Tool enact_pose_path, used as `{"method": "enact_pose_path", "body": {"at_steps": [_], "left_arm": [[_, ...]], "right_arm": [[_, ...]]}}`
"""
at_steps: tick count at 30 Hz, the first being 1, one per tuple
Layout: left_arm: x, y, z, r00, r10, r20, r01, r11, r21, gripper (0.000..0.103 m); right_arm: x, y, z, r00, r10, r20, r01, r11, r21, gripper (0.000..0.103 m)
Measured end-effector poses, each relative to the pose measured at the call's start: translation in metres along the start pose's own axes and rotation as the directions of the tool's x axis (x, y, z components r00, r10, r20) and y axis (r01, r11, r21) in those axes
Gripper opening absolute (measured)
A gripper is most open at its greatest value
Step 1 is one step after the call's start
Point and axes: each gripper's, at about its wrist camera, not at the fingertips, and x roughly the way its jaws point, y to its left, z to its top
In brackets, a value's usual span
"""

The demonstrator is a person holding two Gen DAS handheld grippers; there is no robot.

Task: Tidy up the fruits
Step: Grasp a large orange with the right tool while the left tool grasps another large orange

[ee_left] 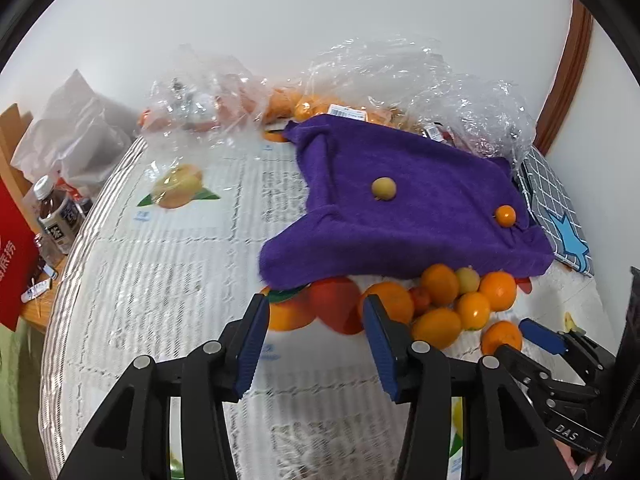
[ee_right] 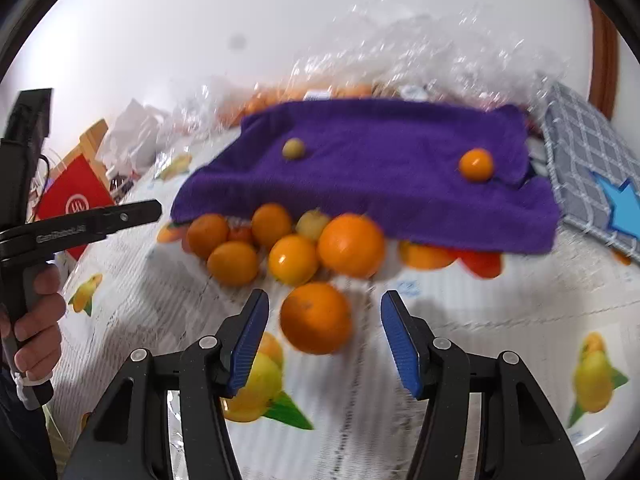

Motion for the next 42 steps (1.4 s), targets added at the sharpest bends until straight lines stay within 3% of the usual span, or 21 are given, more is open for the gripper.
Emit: {"method": "enact_pose_path", "body": {"at_steps": [3, 6, 10, 20, 28, 34, 42], "left_arm": [[0.003, 0.006, -0.004, 1.000, -0.023, -0.001, 0.023, 1.000, -0.017, 0.047], [0.009, 0.004, -0.006, 0.999, -0.053, -0.006, 0.052, 0.998, -0.027, 0.047], [0.014, -0.008, -0.007, 0.994, -0.113, 0.008, 0.113, 0.993, -0.021, 0.047], [0.040, -0.034, -0.008, 0.990, -0.137, -0.031, 0.137, 0.990, 0.013, 0.047], [0.043, -0.031, -0.010, 0.989, -0.142, -0.035, 0.142, 0.990, -0.018, 0.039], [0.029, -0.020, -0.016, 0.997, -0.081, -0.011, 0.081, 0.997, -0.003, 0.038], [0.037, -0.017, -0.025, 0.997, -0.076, -0.008, 0.076, 0.997, -0.005, 0.039]], "right_arm": [[0.012, 0.004, -0.002, 1.000, 0.004, -0.031, -0.003, 1.000, 0.010, 0.058], [0.019, 0.009, -0.003, 0.999, -0.036, -0.038, 0.036, 0.999, -0.012, 0.042], [0.013, 0.009, -0.008, 0.999, -0.045, -0.026, 0.044, 0.998, -0.052, 0.042], [-0.013, -0.042, -0.016, 0.983, -0.178, 0.039, 0.179, 0.983, -0.034, 0.042], [-0.011, -0.066, -0.014, 0.994, -0.108, 0.023, 0.107, 0.992, 0.065, 0.042], [-0.013, -0.068, -0.017, 0.994, -0.102, 0.026, 0.100, 0.991, 0.087, 0.042], [-0.009, -0.067, -0.016, 0.992, -0.122, 0.005, 0.122, 0.989, 0.081, 0.042]]}}
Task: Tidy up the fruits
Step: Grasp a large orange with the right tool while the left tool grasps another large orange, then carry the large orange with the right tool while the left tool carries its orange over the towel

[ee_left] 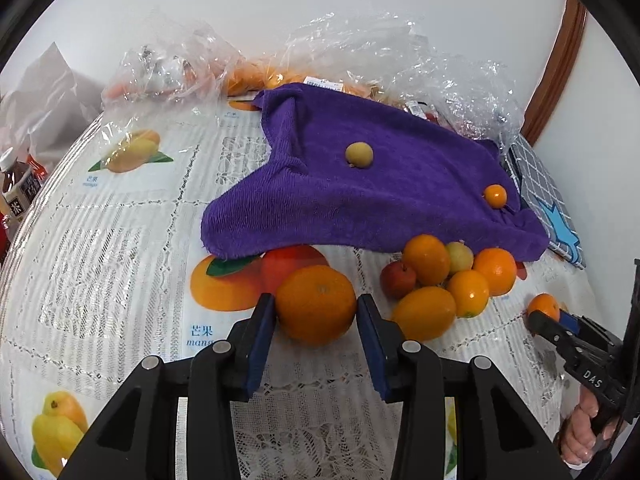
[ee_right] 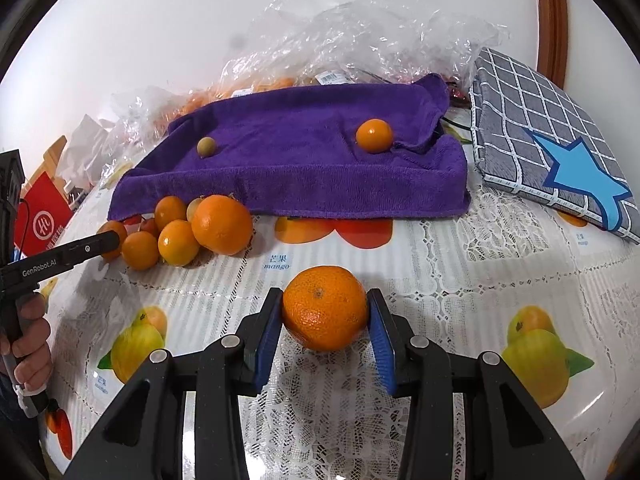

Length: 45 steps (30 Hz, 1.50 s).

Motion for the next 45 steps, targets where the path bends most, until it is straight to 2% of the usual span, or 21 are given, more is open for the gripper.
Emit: {"method": "enact_pose_path", "body": {"at_steps": [7, 13, 21, 23, 27, 29, 33, 36, 40, 45], "left_arm": [[0.003, -0.006, -0.001, 0.999, 0.052, 0.014, -0.052, 0.998, 0.038, 0.040], [0.004, -0.003, -0.001, 1.000, 0.026, 0.016, -0.027, 1.000, 0.010, 0.040], [0.000, 0.005, -0.001, 1.000, -0.006, 0.028, 0.006, 0.999, -0.034, 0.038], [-0.004, 0.011, -0.003, 0.999, -0.033, 0.041, 0.036, 0.997, -0.062, 0.038], [-0.014, 0.015, -0.003, 0.995, -0.019, 0.100, 0.028, 0.996, -0.089, 0.038], [-0.019, 0.014, -0.003, 0.992, -0.016, 0.125, 0.026, 0.996, -0.086, 0.038], [-0.028, 0.008, 0.001, 0.984, -0.014, 0.179, 0.025, 0.998, -0.061, 0.038], [-0.037, 0.003, 0.008, 0.973, 0.006, 0.232, 0.005, 0.999, -0.048, 0.038], [-0.044, 0.000, 0.033, 0.969, -0.046, 0.244, 0.067, 0.995, -0.079, 0.038], [-0.045, -0.009, 0.072, 0.953, -0.028, 0.302, 0.058, 0.994, -0.091, 0.038]], "right_arm": [[0.003, -0.001, 0.002, 1.000, 0.007, -0.015, -0.006, 1.000, 0.002, 0.043], [0.003, 0.002, 0.001, 1.000, -0.011, -0.020, 0.011, 1.000, -0.021, 0.043], [0.000, -0.002, 0.000, 1.000, 0.021, -0.009, -0.021, 1.000, 0.001, 0.042], [-0.002, -0.001, 0.000, 1.000, 0.024, -0.003, -0.024, 1.000, 0.001, 0.041], [-0.008, 0.000, -0.001, 0.999, 0.041, 0.028, -0.040, 0.999, -0.003, 0.041], [-0.011, -0.002, -0.001, 0.998, 0.054, 0.038, -0.054, 0.999, 0.004, 0.041], [-0.014, -0.005, 0.001, 0.998, 0.024, 0.057, -0.026, 0.999, 0.029, 0.041], [-0.020, -0.008, 0.010, 0.997, 0.017, 0.069, -0.019, 0.999, 0.031, 0.041], [-0.035, -0.011, 0.035, 0.992, 0.007, 0.127, -0.011, 1.000, 0.027, 0.041], [-0.042, -0.016, 0.076, 0.978, -0.013, 0.208, 0.009, 1.000, 0.020, 0.041]]}}
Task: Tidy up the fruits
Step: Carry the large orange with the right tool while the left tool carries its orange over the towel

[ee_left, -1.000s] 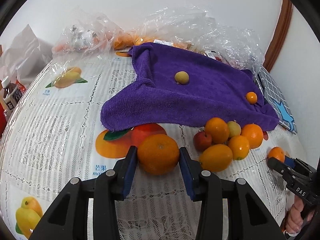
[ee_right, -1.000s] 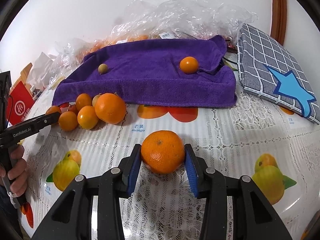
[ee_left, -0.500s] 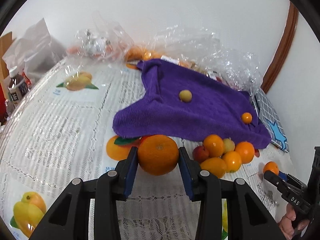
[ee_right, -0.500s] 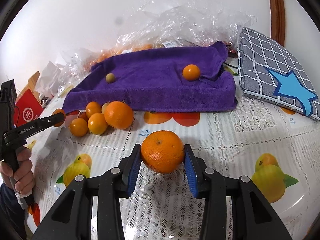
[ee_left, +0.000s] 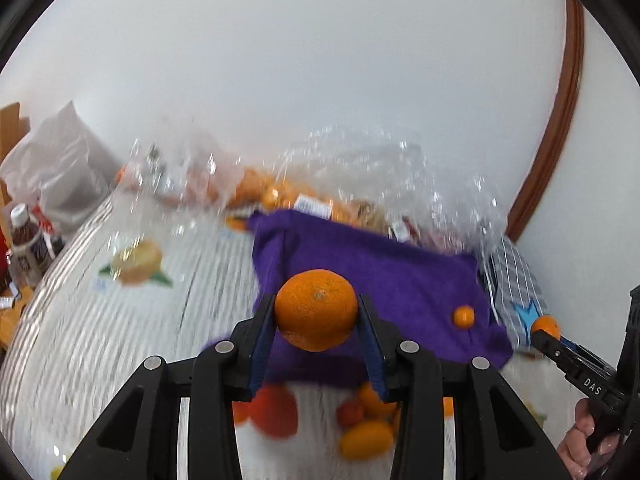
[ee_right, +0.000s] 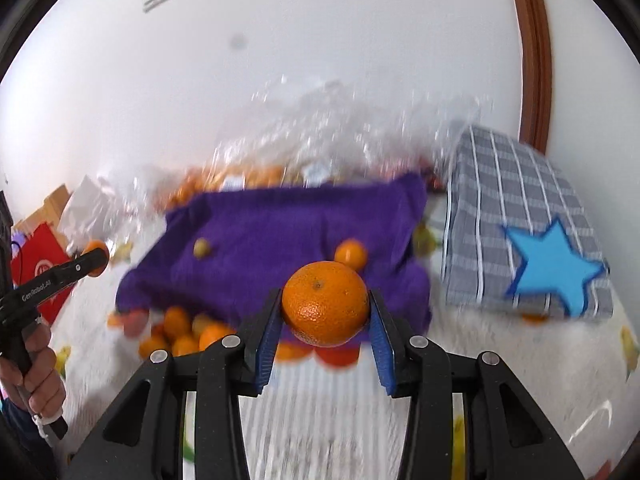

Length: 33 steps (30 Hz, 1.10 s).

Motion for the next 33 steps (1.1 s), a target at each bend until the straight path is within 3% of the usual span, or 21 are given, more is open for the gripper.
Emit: {"method": "enact_pose_path", "body": {"at_steps": [4, 7, 13, 17, 33], "left_arm": [[0.023, -0.007, 0.016, 1.000, -0.002, 0.008, 0.002, 0.999, -0.033, 0.038], [0.050, -0.010, 0.017, 0.999, 0.026, -0.019, -0.027, 0.999, -0.042, 0.038], [0.084, -0.005, 0.000, 0.997, 0.052, -0.066, -0.054, 0.998, -0.044, 0.038], [0.090, -0.005, -0.006, 0.995, 0.066, -0.078, -0.068, 0.997, -0.027, 0.038], [0.097, -0.016, -0.014, 0.992, 0.069, -0.102, -0.067, 0.997, 0.032, 0.038]], "right_arm": [[0.016, -0.004, 0.026, 0.999, 0.013, 0.033, -0.013, 1.000, 0.006, 0.041], [0.035, -0.008, 0.038, 0.999, 0.029, 0.013, -0.030, 0.999, 0.032, 0.041], [0.068, -0.021, 0.028, 0.999, 0.035, -0.030, -0.033, 0.998, 0.059, 0.041], [0.083, -0.025, 0.019, 0.996, 0.029, -0.085, -0.025, 0.998, 0.057, 0.041], [0.104, -0.017, 0.002, 0.988, 0.023, -0.152, -0.019, 0.999, 0.034, 0.041]]}}
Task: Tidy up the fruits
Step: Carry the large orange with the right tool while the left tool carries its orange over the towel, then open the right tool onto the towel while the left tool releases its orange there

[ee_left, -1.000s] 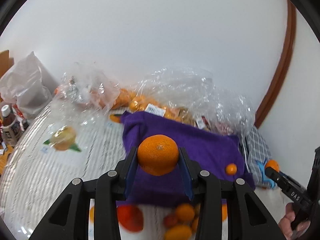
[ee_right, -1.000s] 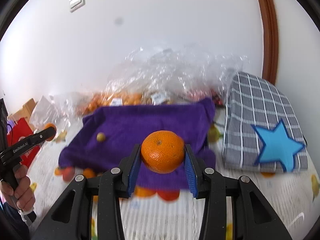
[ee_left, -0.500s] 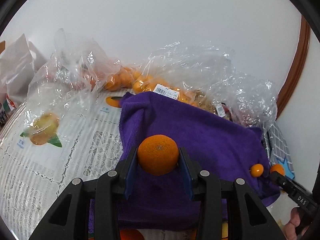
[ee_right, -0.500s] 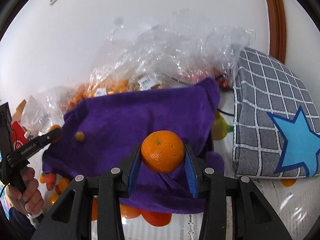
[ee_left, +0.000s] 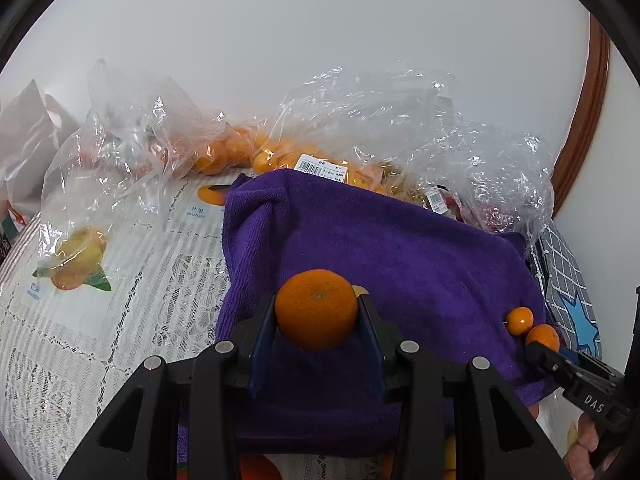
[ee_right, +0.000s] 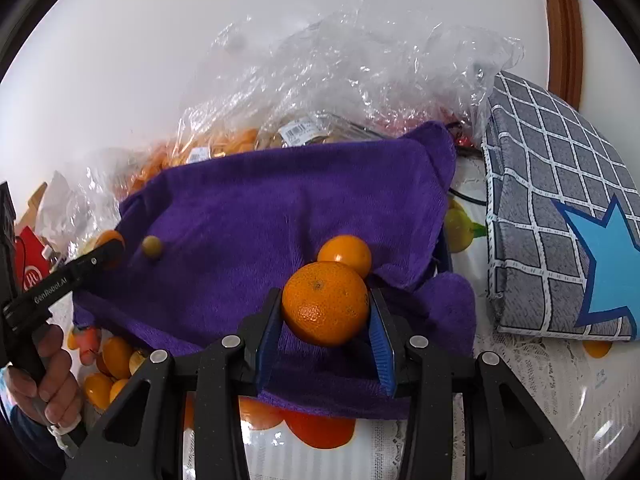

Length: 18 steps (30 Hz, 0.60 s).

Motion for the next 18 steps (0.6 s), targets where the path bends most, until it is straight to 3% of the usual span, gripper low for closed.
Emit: {"method": "enact_pose_path", "body": {"at_steps": [18], "left_arm": [[0.0042, -0.0030, -0.0025, 1.000, -0.016, -0.023, 0.016, 1.000, 0.017, 0.038]], "right_arm": [[0.0032, 0.0020, -0.0016, 1.000, -0.025, -0.018, 0.024, 1.000, -0.019, 0.042]]}}
